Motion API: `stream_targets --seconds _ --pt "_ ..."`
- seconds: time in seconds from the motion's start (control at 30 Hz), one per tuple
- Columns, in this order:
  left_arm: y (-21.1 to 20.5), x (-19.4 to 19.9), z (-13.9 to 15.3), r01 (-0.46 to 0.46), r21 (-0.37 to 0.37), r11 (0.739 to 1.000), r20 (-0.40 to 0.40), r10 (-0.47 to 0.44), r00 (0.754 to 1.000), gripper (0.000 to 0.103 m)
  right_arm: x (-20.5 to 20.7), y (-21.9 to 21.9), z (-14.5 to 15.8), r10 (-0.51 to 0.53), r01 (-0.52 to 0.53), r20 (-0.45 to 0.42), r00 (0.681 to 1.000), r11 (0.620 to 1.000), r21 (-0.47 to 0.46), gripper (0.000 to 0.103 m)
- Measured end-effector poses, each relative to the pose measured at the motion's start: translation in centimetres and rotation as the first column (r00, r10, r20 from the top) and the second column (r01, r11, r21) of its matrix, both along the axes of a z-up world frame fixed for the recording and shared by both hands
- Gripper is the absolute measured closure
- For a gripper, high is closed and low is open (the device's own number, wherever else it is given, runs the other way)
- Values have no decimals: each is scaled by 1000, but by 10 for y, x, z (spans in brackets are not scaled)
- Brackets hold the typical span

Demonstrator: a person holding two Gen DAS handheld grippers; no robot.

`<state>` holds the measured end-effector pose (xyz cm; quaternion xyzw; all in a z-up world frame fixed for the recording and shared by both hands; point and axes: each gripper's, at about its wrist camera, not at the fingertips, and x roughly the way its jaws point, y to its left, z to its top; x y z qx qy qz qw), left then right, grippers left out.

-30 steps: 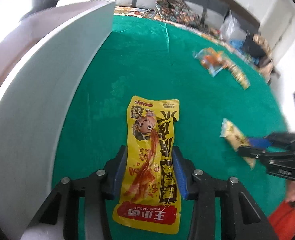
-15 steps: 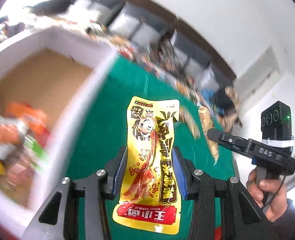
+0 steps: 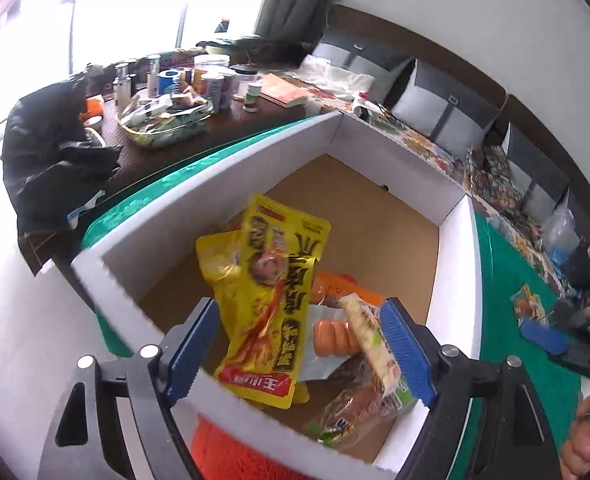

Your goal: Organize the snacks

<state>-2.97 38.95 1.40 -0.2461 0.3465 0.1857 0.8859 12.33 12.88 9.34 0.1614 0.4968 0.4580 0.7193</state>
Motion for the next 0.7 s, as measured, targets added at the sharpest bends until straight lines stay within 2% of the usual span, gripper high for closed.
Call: stream_targets --seconds 0.03,0.13,0.17,0.23,0.27,0.33,0.4,0.5,0.6,0.7 --pt "-5 -3 0 9 -10 1000 14 -8 1000 18 1 -12 -7 -26 26 12 1000 999 -21 32" --pt "-36 11 5 80 -20 997 44 -79 996 17 11 -69 -41 -125 147 122 985 971 -186 31" --pt "-52 16 10 120 -18 993 61 -119 991 15 12 -93 -57 -158 207 189 969 938 -279 31" --pt "-93 27 21 209 -12 978 97 -207 973 9 18 -139 -83 -202 298 265 943 866 -402 32" --pt "-109 32 25 245 -9 969 109 -243 964 4 20 -163 -93 -222 336 289 931 829 -447 32" --pt "-149 46 34 329 0 944 132 -326 936 0 20 -224 -113 -284 433 343 895 738 -518 32" --pt "-192 65 36 423 11 906 134 -420 897 0 19 -273 -124 -341 504 377 861 671 -544 32" --pt "-260 100 17 536 19 844 68 -536 841 0 17 -338 -133 -421 591 414 807 573 -568 32" --pt "-309 133 -17 595 24 804 -19 -594 804 0 22 -386 -140 -498 655 430 753 498 -568 32" --pt "-345 166 -58 620 33 784 -118 -613 782 1 21 -428 -147 -549 689 431 716 461 -559 32"
